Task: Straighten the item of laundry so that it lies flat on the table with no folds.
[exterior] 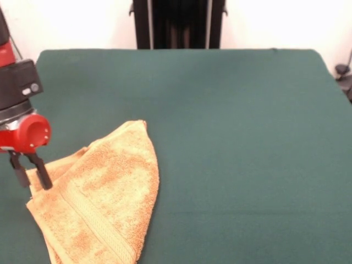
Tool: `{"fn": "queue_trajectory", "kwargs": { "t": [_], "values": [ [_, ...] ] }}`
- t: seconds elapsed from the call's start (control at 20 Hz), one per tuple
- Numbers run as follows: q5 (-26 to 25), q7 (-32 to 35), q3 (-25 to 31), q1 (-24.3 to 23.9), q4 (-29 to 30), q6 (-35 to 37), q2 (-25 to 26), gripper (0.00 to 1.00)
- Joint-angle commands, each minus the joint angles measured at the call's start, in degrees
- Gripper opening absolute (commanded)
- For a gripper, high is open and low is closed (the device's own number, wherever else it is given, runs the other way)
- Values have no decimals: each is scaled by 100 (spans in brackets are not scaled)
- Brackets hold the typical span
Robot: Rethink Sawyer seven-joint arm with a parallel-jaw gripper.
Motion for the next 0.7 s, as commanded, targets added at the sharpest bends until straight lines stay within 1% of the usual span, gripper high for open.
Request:
{"fn": "queue_trajectory", "kwargs": {
  "t": [0.05, 0.25, 0.35, 0.45, 0.7],
  "values": [
    [-489, -637, 411, 217, -139, 367, 661, 100],
    [-640, -624, 541, 216, -309, -86, 1050, 100],
    [-705, -609, 542, 237, -442, -60, 1185, 100],
    [-728, -558, 500, 304, -602, 51, 1280, 100],
    [-772, -249, 427, 464, -659, -67, 1306, 100]
  ]
}}
